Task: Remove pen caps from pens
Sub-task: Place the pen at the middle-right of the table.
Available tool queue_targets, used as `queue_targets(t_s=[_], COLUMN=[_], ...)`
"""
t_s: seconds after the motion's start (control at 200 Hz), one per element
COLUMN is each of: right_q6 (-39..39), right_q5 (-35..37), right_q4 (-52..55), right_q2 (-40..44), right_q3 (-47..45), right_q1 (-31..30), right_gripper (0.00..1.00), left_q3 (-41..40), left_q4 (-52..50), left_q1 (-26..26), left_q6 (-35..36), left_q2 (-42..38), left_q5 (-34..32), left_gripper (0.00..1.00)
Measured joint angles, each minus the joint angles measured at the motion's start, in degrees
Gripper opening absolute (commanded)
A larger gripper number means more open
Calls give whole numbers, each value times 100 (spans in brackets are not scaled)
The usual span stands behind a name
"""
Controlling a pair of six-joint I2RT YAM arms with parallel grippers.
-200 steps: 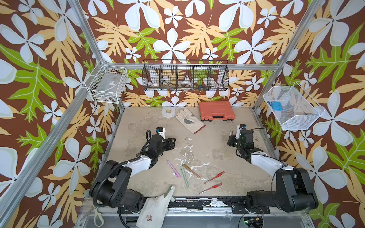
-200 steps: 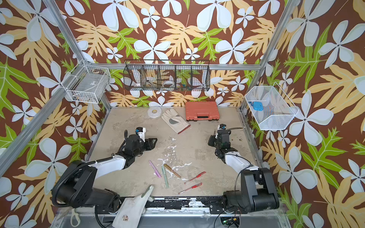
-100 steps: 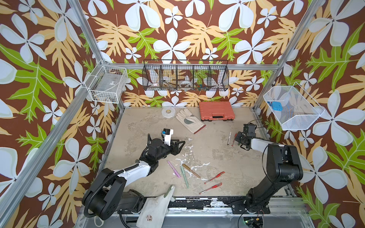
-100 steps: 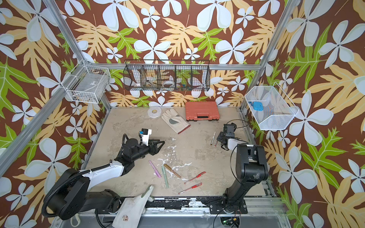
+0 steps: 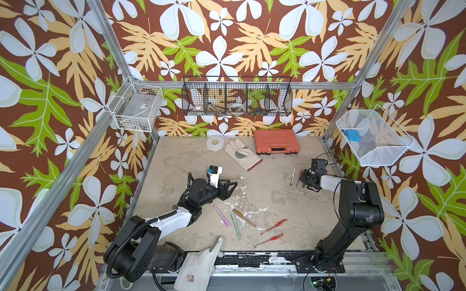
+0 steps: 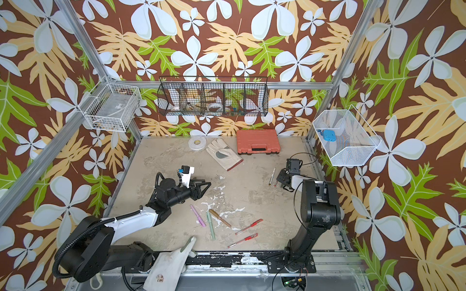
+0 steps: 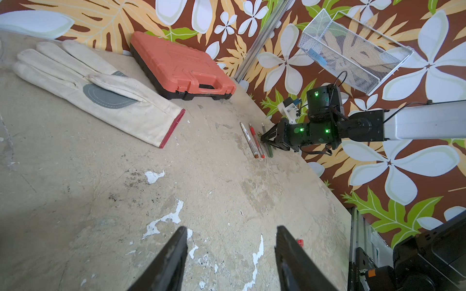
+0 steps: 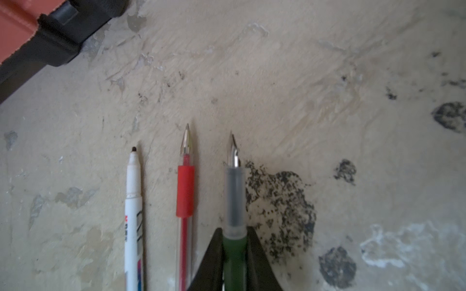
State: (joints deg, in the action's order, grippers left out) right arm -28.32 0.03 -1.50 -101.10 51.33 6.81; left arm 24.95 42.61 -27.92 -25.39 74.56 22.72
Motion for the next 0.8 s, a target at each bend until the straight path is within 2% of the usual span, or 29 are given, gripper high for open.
queue_targets(t_s=[0.12,0.41,0.51,0.621,0.801], right_q6=[-20,-164,-138,20,289], right_q5=[-17,-162,-74,140,254], right_q4=[20,-105,-94,-146,-125], right_q2=[372,1554,2048,2487,2796], right_q3=[-136,-444,-581,-658,-839], right_q1=[17,-61,-372,-975,-1672], right_gripper=[30,30,33,35,35], left_q3=[-26,-26,-48,-70,-85], left_q4=[4,4,9,-13,-55], left_q1=[0,0,0,0,0], left_q6=[26,-9,-37,-136,-205], left_q2=[-48,-63,-125,-173,-240], left_q5=[-22,-85,-90,-166,-313], left_gripper=[58,58,58,58,58])
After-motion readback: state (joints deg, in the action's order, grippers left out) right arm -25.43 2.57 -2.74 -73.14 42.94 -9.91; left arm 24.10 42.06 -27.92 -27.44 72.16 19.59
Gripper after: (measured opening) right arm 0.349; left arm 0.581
